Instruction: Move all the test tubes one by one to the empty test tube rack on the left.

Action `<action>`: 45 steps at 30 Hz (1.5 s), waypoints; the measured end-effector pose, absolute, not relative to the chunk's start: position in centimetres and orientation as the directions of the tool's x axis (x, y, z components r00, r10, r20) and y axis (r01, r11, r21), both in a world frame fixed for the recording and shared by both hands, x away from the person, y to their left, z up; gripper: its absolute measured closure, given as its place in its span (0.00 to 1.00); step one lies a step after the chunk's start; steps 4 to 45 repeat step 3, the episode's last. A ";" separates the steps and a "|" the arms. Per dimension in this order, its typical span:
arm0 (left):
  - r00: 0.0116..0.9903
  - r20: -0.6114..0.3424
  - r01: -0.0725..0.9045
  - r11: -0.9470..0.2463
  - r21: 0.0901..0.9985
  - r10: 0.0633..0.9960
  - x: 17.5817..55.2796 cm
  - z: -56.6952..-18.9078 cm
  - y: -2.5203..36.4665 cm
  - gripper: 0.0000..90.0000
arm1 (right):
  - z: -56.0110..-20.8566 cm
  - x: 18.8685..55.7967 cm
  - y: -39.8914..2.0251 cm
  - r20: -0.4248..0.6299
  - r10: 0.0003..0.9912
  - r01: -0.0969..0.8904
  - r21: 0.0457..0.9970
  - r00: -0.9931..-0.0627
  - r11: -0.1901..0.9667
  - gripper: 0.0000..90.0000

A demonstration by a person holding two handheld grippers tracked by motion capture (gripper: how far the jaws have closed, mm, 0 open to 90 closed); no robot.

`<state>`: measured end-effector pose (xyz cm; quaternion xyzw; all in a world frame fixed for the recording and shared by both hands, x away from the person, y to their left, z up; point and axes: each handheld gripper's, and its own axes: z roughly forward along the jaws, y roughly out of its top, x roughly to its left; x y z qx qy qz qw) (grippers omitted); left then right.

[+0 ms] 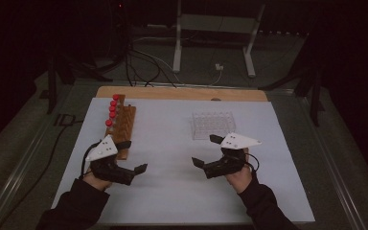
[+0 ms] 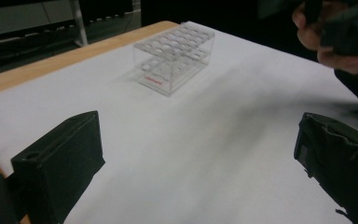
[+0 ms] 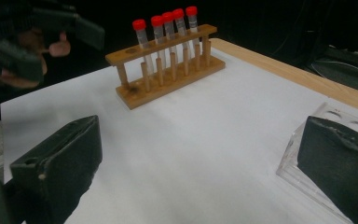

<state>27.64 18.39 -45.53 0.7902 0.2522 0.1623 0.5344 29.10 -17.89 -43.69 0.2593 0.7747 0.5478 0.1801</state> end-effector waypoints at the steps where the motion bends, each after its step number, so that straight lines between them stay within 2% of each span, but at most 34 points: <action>1: 0.820 -0.012 0.226 -0.303 0.926 0.573 27.5 -45.9 18.2 0.02 | -43.7 29.1 -17.9 0.006 0.599 0.205 0.942 -0.801 0.265 0.00; 45: 0.821 -0.021 0.235 -0.304 0.923 0.571 27.4 -46.6 17.9 0.02 | -43.7 29.1 -17.9 0.003 0.599 0.203 0.942 -0.801 0.266 0.00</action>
